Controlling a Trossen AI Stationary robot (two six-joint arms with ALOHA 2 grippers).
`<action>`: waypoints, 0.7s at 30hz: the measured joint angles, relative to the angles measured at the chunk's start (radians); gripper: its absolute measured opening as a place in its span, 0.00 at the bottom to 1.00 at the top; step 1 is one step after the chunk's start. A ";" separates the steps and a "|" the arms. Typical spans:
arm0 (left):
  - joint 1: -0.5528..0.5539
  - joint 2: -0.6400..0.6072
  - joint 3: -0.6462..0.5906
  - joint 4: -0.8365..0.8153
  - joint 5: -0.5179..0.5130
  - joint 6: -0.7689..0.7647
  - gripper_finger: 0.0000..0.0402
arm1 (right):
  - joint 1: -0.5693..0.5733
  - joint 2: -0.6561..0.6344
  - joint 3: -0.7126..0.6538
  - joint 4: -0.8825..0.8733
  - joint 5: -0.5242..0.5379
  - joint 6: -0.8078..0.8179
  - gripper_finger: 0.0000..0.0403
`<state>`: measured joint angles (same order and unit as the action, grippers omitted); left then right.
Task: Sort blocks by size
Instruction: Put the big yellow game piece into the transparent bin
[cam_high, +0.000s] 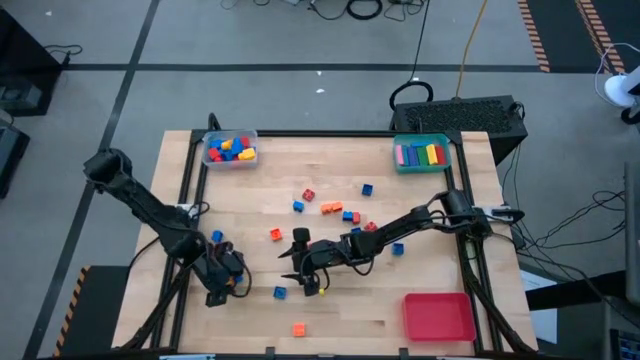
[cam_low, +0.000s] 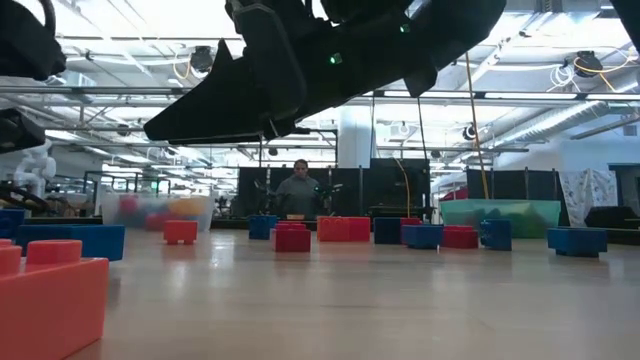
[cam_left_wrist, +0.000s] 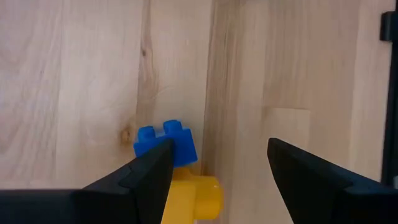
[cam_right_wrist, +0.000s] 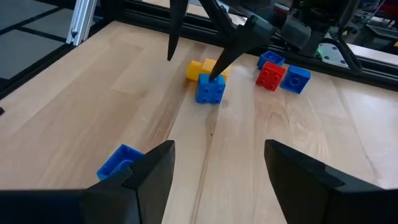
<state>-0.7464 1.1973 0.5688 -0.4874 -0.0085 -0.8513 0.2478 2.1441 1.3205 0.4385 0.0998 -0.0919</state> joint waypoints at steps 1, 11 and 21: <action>-0.001 0.005 0.001 0.001 -0.001 0.000 0.64 | 0.000 0.000 0.000 0.000 0.000 -0.001 0.58; 0.007 0.013 0.057 -0.187 -0.086 -0.007 0.64 | 0.000 0.000 0.000 0.001 0.000 0.000 0.58; 0.011 0.014 0.175 -0.379 -0.061 -0.521 0.64 | 0.000 0.000 0.000 -0.001 0.000 0.028 0.58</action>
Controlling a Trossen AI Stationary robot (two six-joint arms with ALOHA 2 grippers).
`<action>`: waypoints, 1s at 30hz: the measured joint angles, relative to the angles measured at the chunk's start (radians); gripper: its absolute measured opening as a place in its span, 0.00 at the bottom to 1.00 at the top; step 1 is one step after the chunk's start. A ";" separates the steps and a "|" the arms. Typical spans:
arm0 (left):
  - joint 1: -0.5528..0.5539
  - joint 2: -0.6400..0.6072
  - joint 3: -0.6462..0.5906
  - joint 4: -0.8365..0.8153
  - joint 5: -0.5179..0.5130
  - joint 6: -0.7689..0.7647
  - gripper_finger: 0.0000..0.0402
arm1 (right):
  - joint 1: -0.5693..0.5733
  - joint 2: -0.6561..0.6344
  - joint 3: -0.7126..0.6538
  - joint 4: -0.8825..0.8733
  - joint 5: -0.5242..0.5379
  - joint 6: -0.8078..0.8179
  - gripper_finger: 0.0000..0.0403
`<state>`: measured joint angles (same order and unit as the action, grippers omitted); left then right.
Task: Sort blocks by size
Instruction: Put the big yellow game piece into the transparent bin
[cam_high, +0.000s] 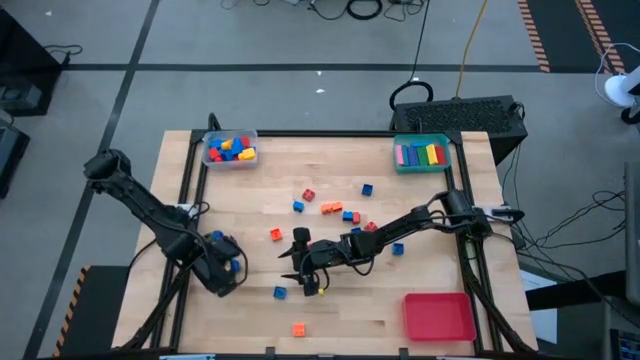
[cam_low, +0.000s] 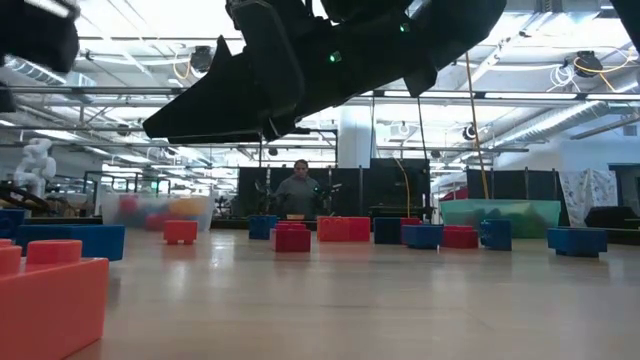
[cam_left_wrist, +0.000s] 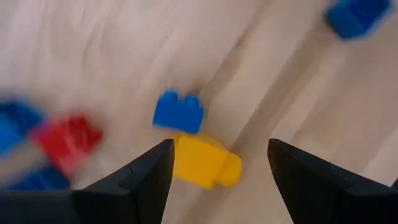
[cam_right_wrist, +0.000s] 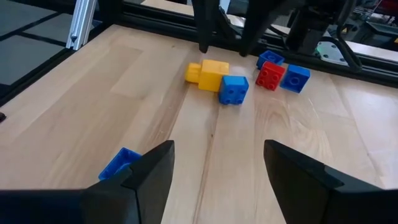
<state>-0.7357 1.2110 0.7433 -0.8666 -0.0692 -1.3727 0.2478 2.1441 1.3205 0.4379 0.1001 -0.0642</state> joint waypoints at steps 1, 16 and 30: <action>-0.001 0.007 0.000 -0.003 0.011 -0.086 0.64 | 0.000 0.000 0.000 -0.001 0.000 0.000 0.58; 0.002 0.186 -0.010 0.043 0.122 -0.583 0.64 | 0.002 0.000 0.000 -0.056 0.000 0.056 0.58; 0.002 0.291 -0.010 0.064 0.047 -0.509 0.44 | 0.004 0.000 0.000 -0.071 -0.001 0.109 0.58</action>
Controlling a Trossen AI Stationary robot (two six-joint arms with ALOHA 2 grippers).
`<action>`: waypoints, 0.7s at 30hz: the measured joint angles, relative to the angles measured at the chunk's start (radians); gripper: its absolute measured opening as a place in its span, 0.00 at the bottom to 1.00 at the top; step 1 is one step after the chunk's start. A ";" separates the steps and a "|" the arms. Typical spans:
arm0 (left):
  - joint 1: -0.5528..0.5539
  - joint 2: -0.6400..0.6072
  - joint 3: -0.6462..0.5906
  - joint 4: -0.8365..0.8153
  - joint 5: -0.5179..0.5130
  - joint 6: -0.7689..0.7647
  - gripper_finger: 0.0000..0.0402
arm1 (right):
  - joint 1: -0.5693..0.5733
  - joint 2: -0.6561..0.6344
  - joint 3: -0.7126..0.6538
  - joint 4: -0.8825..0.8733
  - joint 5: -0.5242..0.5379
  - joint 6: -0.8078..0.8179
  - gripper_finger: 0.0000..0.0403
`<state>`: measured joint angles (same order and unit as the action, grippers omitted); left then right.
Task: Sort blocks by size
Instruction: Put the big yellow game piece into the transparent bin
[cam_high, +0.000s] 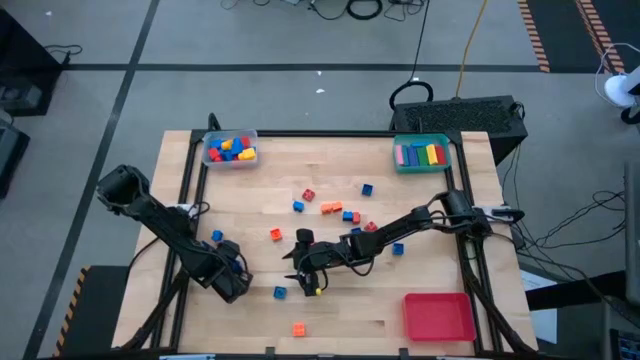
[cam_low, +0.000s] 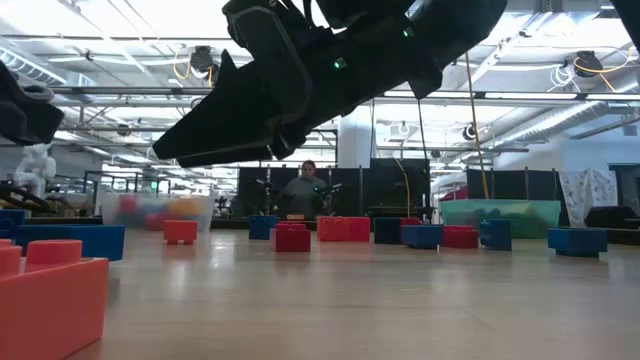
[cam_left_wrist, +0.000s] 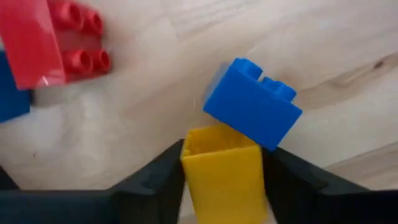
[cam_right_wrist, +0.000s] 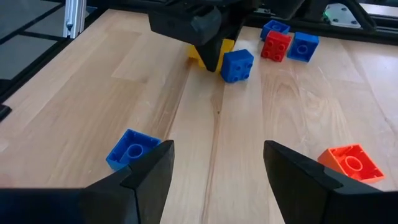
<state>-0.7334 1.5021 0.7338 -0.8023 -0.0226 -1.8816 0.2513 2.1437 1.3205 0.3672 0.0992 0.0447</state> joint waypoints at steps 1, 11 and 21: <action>0.000 0.000 0.000 0.001 -0.011 0.018 0.39 | 0.000 0.000 0.000 0.004 0.000 0.000 0.58; 0.010 0.000 0.086 0.010 -0.151 0.530 0.34 | 0.000 0.000 0.000 0.022 -0.048 -0.039 0.58; 0.135 0.000 0.205 0.132 -0.167 1.124 0.34 | 0.078 0.000 0.000 0.036 0.155 -0.587 0.58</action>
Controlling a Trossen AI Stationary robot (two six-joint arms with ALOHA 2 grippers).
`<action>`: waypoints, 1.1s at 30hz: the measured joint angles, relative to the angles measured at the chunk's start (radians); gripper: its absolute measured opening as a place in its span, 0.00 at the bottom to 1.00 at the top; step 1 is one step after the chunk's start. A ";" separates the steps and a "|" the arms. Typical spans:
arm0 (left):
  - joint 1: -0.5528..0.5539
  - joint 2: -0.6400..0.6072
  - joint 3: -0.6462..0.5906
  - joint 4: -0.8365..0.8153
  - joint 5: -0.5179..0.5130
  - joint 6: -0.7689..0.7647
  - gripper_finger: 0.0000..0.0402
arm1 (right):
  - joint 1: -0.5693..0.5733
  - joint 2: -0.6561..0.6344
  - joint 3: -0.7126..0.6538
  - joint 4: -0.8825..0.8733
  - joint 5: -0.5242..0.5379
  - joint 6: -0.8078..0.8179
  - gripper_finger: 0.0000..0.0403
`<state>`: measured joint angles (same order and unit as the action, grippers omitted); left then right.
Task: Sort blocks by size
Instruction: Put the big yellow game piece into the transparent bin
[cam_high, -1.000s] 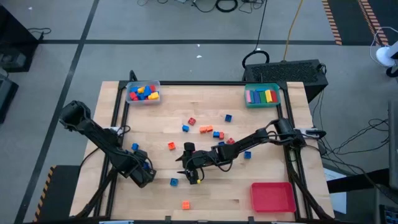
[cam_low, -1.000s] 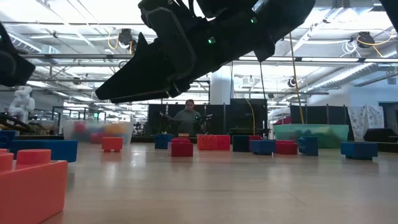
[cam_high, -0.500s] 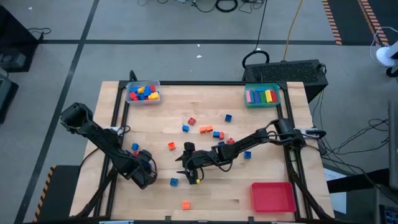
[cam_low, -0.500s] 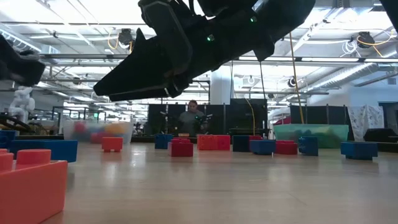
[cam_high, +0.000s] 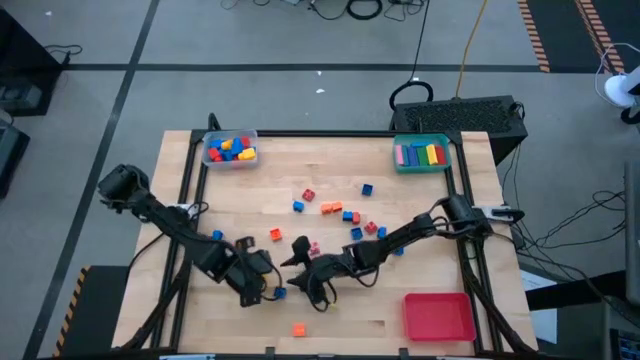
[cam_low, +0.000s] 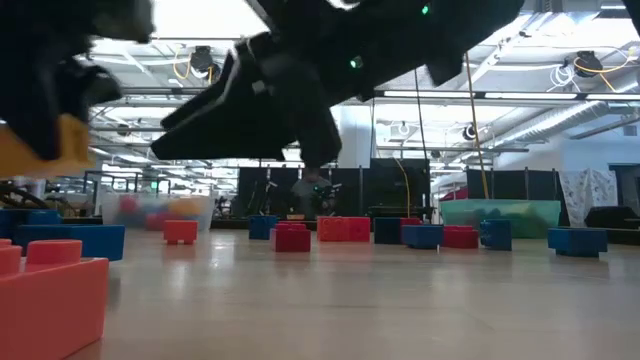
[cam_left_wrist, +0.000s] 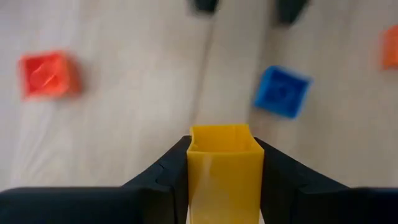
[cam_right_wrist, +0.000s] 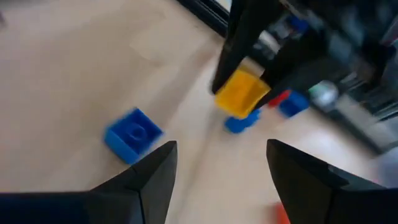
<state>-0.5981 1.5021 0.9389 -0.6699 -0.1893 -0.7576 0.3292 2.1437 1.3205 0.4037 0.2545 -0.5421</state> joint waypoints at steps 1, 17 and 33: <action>0.021 0.000 0.000 0.028 0.034 0.037 0.34 | 0.010 0.000 0.000 0.009 0.042 -0.064 0.58; 0.244 0.000 0.000 0.236 0.320 0.294 0.34 | 0.008 -0.001 0.005 0.041 0.079 -0.312 0.58; 0.282 -0.002 -0.004 0.279 0.375 0.346 0.34 | -0.001 -0.003 0.005 0.031 0.032 -0.292 0.37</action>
<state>-0.3163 1.5003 0.9348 -0.3913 0.1856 -0.4118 0.3283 2.1407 1.3251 0.4349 0.2866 -0.8340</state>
